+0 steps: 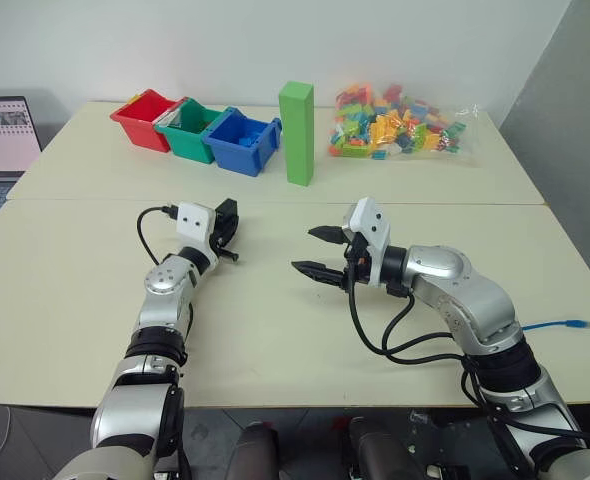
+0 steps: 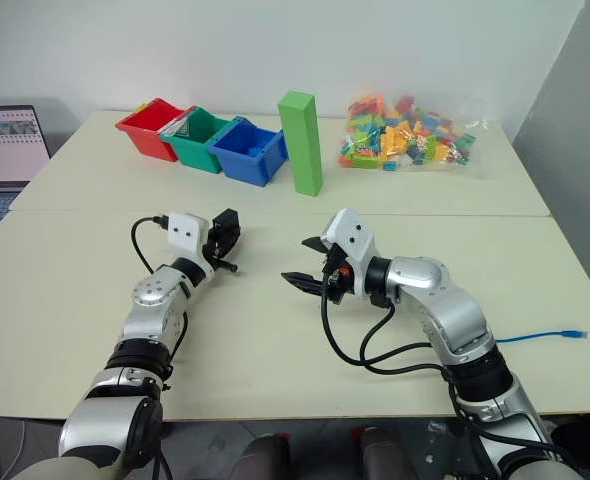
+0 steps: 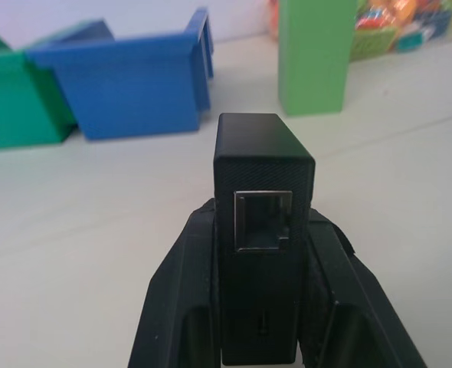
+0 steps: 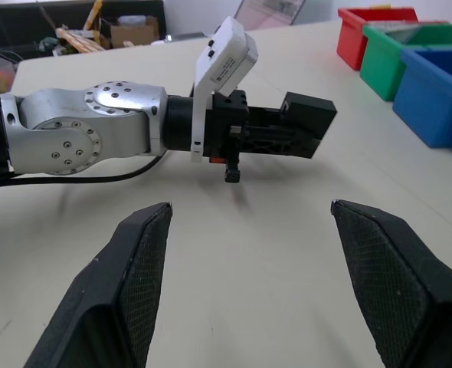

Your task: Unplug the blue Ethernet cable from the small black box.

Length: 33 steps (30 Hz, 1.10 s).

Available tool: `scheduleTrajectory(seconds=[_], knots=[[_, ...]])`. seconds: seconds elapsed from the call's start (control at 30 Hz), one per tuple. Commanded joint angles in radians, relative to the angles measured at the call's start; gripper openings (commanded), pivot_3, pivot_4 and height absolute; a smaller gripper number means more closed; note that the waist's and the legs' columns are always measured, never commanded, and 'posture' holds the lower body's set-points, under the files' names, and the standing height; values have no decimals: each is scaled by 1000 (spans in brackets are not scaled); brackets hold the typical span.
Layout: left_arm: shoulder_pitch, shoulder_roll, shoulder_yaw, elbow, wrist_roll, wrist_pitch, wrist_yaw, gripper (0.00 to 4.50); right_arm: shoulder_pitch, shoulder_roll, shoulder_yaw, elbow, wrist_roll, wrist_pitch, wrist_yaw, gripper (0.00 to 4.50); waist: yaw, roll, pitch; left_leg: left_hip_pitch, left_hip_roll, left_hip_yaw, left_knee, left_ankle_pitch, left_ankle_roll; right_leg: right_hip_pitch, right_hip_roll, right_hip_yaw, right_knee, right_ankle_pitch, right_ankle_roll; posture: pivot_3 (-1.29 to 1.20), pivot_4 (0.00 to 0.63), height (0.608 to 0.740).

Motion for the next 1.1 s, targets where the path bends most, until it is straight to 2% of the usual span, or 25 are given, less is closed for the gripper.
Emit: scheduleTrajectory(seconds=[0.03, 0.1, 0.17, 0.4, 0.43, 0.57, 0.7, 0.83, 0.93, 1.1], knots=[[-8, -5, 21, 65, 2, -64, 0, 798, -29, -5, -37, -83, 19, 92, -46, 3510, 1, 0, 0, 0, 0, 0, 0, 0, 0, 0, 0, 0, 0, 0, 0, 0, 150, 740], [-5, -6, 28, 83, -3, -71, -4, 798, -38, -7, -50, -97, 32, 127, -55, 3510, -1, 0, 0, 0, 0, 0, 0, 0, 0, 0, 0, 0, 0, 0, 0, 0, 150, 740], [6, -7, 43, 89, -17, -59, -6, 1500, -46, -16, -63, -101, 31, 147, -61, 3534, -1, 0, 0, 0, 0, 0, 0, 0, 0, 0, 0, 0, 1, 0, 0, 0, 150, 740], [31, -14, 67, 67, -47, -36, -44, 2916, -55, -21, -76, -93, 30, 159, -65, 3534, -4, 0, 0, 1, 0, 0, 0, 0, 0, 0, 0, 0, 1, 0, 0, 0, 150, 740], [39, -15, 67, 52, -49, -31, -47, 3234, -56, -20, -76, -93, 31, 158, -64, 3534, -5, 0, 0, 1, 0, 0, 0, 0, 0, 0, 0, 0, 1, 0, 0, 0, 150, 740], [91, -3, 64, -49, -49, 18, -49, 3887, -50, -22, -71, -90, 25, 151, -63, 3534, -9, 0, 0, 1, 0, 0, 0, 0, 0, 0, 0, 0, 1, 0, 0, 0, 150, 740], [225, 54, 54, -313, -39, 176, -48, 3887, -18, -41, -81, -93, 22, 136, -55, 3534, -19, 0, 0, 1, 1, 1, 0, 0, 0, 0, 0, 1, 1, 0, 0, 0, 150, 740], [376, 207, 87, -647, -158, 401, -222, 3887, 53, -128, -119, -129, 44, 64, 34, 3534, -27, 0, 0, 2, 2, 0, -2, 0, 0, 0, 0, 1, 1, 0, 0, 0, 150, 740], [425, 287, 115, -750, -208, 497, -271, 3887, 69, -174, -149, -127, 64, 29, 79, 3534, -24, 1, 1, 2, 1, 0, -2, 0, 0, 0, 0, 1, 1, 0, 0, 0, 150, 740], [526, 490, 242, -908, -303, 626, -419, 3887, 94, -318, -230, -65, 102, -33, 228, 3534, -20, 0, 1, 2, 1, 0, -1, 0, 0, 1, 0, 1, 0, -3, 5, 0, 150, 740]])
